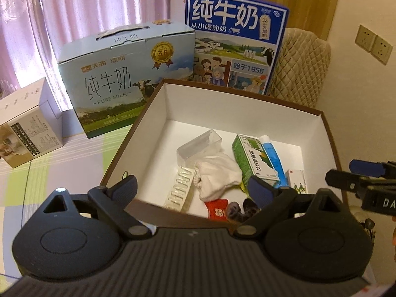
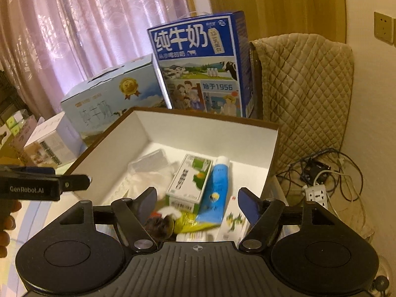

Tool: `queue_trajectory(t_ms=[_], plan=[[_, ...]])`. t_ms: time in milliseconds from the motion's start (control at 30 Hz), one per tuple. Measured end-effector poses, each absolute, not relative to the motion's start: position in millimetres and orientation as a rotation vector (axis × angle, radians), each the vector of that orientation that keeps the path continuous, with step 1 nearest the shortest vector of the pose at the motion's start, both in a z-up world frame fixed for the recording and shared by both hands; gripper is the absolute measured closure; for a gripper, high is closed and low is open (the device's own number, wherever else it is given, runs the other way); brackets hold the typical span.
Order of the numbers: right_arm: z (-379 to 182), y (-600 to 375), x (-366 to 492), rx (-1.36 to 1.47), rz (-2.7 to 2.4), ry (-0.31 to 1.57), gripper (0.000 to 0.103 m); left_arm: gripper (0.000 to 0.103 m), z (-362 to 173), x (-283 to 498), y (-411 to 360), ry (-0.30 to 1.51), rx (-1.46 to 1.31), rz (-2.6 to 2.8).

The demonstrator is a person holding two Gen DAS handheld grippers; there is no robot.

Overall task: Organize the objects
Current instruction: 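Withdraw both tools from the brown box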

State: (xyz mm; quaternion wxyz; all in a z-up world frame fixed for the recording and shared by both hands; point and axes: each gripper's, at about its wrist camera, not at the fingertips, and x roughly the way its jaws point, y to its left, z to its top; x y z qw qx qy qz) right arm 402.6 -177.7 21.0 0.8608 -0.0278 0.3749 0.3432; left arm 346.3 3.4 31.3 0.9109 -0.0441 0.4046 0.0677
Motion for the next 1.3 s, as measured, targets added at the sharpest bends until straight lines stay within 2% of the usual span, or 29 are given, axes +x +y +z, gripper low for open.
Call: queue_trajectory(t_ms=[233, 700, 1300], plan=[[25, -180, 366, -0.100, 0.709, 0.806, 0.032, 0.001, 40, 313, -4, 0.797, -0.095, 0.148], [31, -187, 295, -0.167, 0.700, 0.796, 0.032, 0.001, 46, 233, 5, 0.792, -0.137, 0.164], [36, -201, 211, -0.116, 0.715, 0.828, 0.032, 0.001, 49, 135, 10, 0.836, -0.131, 0.138]])
